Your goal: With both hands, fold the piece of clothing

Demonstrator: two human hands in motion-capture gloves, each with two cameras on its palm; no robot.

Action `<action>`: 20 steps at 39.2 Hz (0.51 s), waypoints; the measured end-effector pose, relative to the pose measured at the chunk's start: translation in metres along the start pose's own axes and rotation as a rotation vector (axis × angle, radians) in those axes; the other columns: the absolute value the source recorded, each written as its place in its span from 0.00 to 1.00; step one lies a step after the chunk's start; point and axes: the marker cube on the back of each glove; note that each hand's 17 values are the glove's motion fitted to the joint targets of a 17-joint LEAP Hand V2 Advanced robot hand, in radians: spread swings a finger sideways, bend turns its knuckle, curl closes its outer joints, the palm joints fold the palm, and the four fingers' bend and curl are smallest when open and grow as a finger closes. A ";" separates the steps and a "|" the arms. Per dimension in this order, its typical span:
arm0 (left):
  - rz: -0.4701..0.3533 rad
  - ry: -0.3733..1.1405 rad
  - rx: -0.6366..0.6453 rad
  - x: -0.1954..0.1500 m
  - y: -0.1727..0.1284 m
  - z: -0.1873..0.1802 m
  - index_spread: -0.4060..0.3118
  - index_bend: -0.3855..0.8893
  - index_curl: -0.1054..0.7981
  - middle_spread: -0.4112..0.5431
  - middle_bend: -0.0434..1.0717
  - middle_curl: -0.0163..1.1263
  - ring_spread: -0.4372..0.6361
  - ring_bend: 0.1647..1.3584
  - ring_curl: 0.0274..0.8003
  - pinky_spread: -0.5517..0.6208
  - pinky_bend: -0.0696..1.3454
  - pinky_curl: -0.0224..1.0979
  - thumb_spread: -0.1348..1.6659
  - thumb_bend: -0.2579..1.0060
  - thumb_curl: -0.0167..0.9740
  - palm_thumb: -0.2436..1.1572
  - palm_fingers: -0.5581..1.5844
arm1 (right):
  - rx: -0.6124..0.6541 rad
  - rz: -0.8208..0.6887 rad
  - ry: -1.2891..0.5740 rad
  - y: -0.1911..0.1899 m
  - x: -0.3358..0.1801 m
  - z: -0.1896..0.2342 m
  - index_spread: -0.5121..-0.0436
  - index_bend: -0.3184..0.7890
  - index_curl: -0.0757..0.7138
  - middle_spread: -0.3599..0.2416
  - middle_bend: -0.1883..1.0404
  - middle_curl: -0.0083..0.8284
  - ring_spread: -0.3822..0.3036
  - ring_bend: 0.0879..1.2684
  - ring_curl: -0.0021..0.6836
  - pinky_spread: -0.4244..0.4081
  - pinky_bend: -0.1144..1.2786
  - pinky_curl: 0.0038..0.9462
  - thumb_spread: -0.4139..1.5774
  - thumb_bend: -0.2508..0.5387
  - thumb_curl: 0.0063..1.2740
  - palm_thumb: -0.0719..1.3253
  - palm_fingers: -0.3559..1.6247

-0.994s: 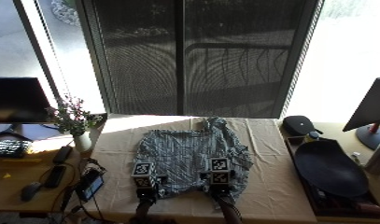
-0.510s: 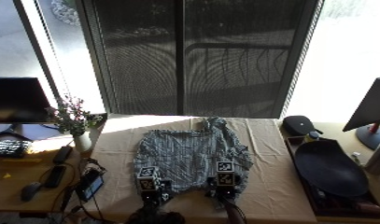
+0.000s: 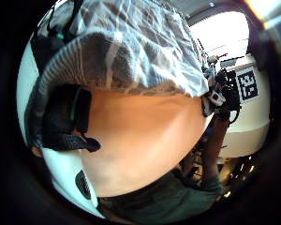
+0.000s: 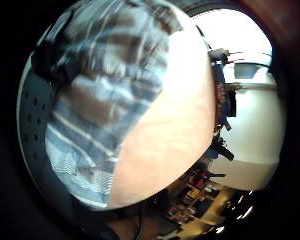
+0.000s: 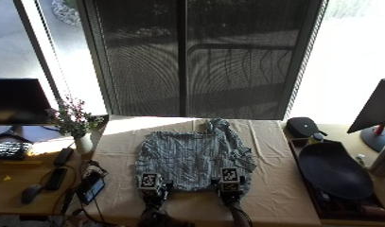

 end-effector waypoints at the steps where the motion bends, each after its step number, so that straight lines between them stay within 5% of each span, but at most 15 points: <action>1: 0.001 0.021 -0.022 0.002 0.005 -0.001 0.27 0.59 0.54 0.28 0.26 0.34 0.39 0.24 0.31 0.51 0.39 0.26 0.72 0.24 0.36 0.56 0.64 | -0.026 -0.013 0.012 0.005 0.001 0.005 0.26 0.56 0.44 0.40 0.36 0.40 0.48 0.38 0.45 0.55 0.52 0.31 0.76 0.41 0.27 0.50 0.51; 4: 0.009 0.026 -0.006 0.000 0.007 -0.010 0.23 0.55 0.54 0.22 0.32 0.37 0.30 0.24 0.33 0.44 0.37 0.26 0.73 0.24 0.36 0.58 0.73 | -0.015 -0.048 0.036 0.010 0.003 0.005 0.29 0.62 0.47 0.30 0.35 0.41 0.32 0.37 0.44 0.44 0.49 0.30 0.77 0.45 0.28 0.56 0.65; 5: 0.015 0.004 0.025 -0.004 0.004 -0.016 0.24 0.55 0.55 0.22 0.26 0.34 0.32 0.21 0.31 0.45 0.36 0.26 0.73 0.24 0.36 0.58 0.67 | -0.003 -0.061 0.039 0.013 0.003 0.001 0.27 0.55 0.45 0.32 0.32 0.40 0.37 0.34 0.43 0.49 0.47 0.29 0.78 0.42 0.28 0.54 0.54; 6: 0.023 -0.032 0.064 -0.009 0.000 -0.024 0.22 0.52 0.54 0.19 0.33 0.39 0.26 0.25 0.36 0.42 0.37 0.28 0.74 0.24 0.36 0.59 0.74 | 0.005 -0.076 0.040 0.017 0.004 -0.005 0.31 0.63 0.54 0.27 0.34 0.42 0.27 0.38 0.49 0.39 0.49 0.33 0.78 0.46 0.29 0.58 0.68; 8: 0.043 -0.091 0.092 -0.019 -0.001 -0.041 0.20 0.49 0.54 0.17 0.32 0.37 0.21 0.28 0.37 0.38 0.35 0.28 0.74 0.24 0.36 0.61 0.79 | -0.011 -0.118 0.038 0.030 0.005 -0.022 0.33 0.57 0.51 0.22 0.35 0.42 0.18 0.37 0.46 0.30 0.50 0.32 0.78 0.47 0.29 0.61 0.76; 13: 0.127 0.005 -0.248 -0.009 0.042 -0.076 0.17 0.47 0.56 0.12 0.36 0.41 0.14 0.32 0.42 0.32 0.31 0.29 0.75 0.24 0.36 0.64 0.83 | -0.147 -0.275 -0.010 0.058 0.005 -0.058 0.35 0.52 0.55 0.15 0.39 0.47 0.11 0.43 0.54 0.18 0.48 0.35 0.77 0.50 0.30 0.68 0.84; 20: 0.268 -0.018 -0.512 -0.008 0.054 -0.143 0.14 0.46 0.58 0.09 0.39 0.43 0.09 0.33 0.45 0.29 0.27 0.30 0.75 0.22 0.36 0.65 0.84 | -0.284 -0.423 -0.040 0.054 0.009 -0.108 0.37 0.49 0.58 0.12 0.41 0.50 0.08 0.45 0.57 0.10 0.47 0.36 0.76 0.47 0.30 0.71 0.87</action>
